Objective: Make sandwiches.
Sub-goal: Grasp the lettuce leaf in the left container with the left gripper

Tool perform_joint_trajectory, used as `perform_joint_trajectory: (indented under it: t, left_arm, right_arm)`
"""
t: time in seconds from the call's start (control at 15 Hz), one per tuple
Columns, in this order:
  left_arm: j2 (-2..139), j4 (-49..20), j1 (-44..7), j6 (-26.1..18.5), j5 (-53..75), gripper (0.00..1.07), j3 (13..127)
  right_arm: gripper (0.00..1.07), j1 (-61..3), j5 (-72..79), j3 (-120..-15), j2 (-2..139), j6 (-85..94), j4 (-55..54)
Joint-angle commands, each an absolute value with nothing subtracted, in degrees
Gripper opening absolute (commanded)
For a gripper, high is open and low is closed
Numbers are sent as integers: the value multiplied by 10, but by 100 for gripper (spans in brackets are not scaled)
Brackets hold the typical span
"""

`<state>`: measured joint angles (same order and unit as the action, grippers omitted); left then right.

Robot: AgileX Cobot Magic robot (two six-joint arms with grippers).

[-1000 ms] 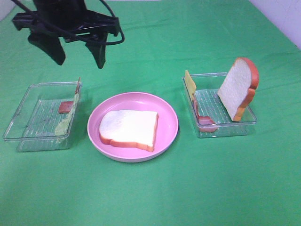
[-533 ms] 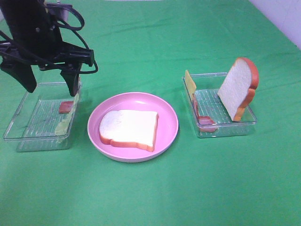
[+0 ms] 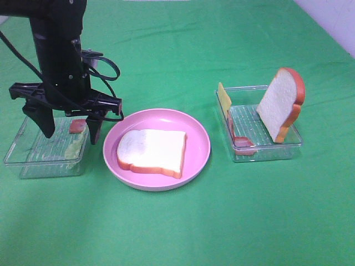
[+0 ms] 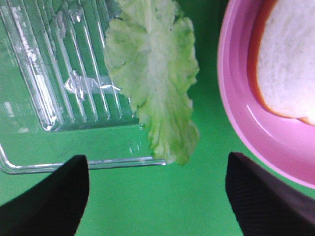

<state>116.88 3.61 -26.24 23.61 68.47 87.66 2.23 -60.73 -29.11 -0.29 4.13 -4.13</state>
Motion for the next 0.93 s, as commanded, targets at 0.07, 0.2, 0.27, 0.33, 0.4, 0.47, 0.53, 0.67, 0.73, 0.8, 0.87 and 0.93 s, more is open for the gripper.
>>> perform_joint_trajectory:
  t: [0.07, 0.2, 0.27, 0.33, 0.4, 0.47, 0.53, 0.67, 0.73, 0.8, 0.87, 0.93]
  left_arm:
    - [1179, 40, -260, 239, 675, 72, 871]
    - [1180, 40, -260, 239, 649, 56, 871]
    - [1180, 40, -260, 239, 645, 50, 871]
    - [1180, 40, -260, 239, 645, 46, 871]
    - [1180, 40, -260, 239, 641, 38, 871]
    - [1180, 40, -260, 239, 640, 32, 871]
    - [1180, 41, -260, 239, 637, 24, 871]
    - [1180, 41, -260, 239, 630, 7, 871]
    - [1180, 41, -260, 239, 628, 0, 871]
    - [1180, 41, -260, 238, 628, 0, 871]
    - [1180, 41, -260, 238, 628, 0, 871]
    - [1180, 41, -260, 238, 628, 0, 871]
  right_arm:
    - [74, 26, -606, -290, -11, 46, -42]
    - [74, 26, -606, -290, -11, 46, -42]
    - [74, 26, -606, -290, -11, 46, -42]
    - [74, 26, -606, -290, -11, 46, -42]
    - [74, 26, -606, -290, -11, 46, -42]
    - [74, 26, -606, -290, -11, 46, -42]
    - [74, 26, -606, -290, -11, 46, -42]
    - [74, 26, -606, -290, -11, 46, -42]
    - [74, 26, -606, -290, -11, 46, -42]
    - [74, 26, -606, -290, -11, 46, -42]
    - [74, 26, -606, -290, -11, 46, -42]
    - [74, 26, -606, -290, -11, 46, -42]
